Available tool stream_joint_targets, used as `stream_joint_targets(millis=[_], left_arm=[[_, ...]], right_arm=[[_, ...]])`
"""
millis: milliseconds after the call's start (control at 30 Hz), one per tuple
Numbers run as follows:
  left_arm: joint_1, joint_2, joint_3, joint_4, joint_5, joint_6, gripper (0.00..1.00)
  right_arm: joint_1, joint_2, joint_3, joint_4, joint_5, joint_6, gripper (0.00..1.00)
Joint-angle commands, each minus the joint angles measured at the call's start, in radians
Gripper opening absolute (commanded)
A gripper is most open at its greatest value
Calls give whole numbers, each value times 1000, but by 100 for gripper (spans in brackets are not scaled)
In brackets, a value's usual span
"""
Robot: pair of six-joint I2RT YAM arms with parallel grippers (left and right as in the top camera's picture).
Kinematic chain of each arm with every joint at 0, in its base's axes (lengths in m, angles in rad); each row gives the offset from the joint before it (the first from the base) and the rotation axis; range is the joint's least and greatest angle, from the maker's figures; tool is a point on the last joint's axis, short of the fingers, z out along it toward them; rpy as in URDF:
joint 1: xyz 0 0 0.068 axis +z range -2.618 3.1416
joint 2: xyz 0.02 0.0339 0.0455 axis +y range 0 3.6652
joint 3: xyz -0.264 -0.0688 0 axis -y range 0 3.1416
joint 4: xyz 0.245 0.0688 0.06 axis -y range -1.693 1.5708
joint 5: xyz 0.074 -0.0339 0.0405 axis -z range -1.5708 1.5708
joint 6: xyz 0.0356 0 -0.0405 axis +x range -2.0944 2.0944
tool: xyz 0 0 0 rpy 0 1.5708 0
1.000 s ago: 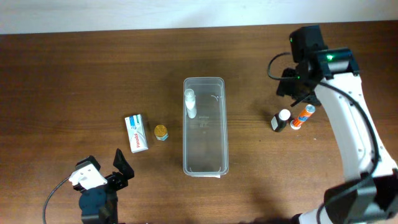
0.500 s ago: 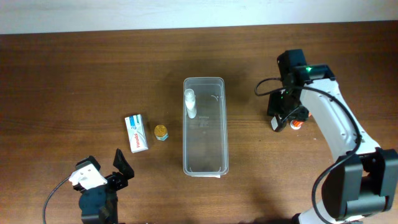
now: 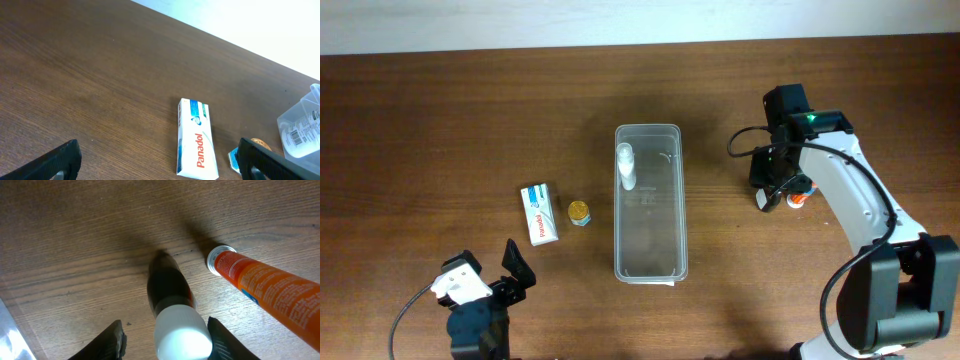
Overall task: Pack container
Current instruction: 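Move right gripper back and grasp the dark white-capped bottle, then place the dark bottle into the container with right gripper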
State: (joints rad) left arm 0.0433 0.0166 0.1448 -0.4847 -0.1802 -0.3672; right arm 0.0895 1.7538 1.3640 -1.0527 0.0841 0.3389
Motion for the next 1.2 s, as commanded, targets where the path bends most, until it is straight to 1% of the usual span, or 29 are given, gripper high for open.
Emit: stream_joint_targets(millis=[0,100,233,400,500,667,833,1000,1100,1167], left_arm=[[-4,-10,-7,3,7,-10,99],[-4,-10,-7,3,7,-10,99],[-4,-10,-7,3,7,-10,99],[-4,-10,-7,3,7,-10,99],[-4,-10,-7,3,7,-10,99],[-4,-10,-7,3,7,-10,99],[-4,-10,-7,3,7,-10,99],[-4,-10,-7,3,7,-10,99],[-4,-10,-7,3,8,-10,100],[-4,-10,-7,3,7,-10,99]], right_arm=[[1,5,-8,2,6,2,41],[1,5,-8,-5,15,2,33],[1,5,-8,-7,29,1,31],[1,5,-8,-9,28,2,18],[2,2,-1,-18,27,2,15],[17,-27,43,-65,-10,2,15],[76,-79,142,-126,-86,35,14],[195,-114,253,-154,-99,113,13],[286,-116,318,-138,-99,158,13],[323,-116,332,-116,-100,191,13]])
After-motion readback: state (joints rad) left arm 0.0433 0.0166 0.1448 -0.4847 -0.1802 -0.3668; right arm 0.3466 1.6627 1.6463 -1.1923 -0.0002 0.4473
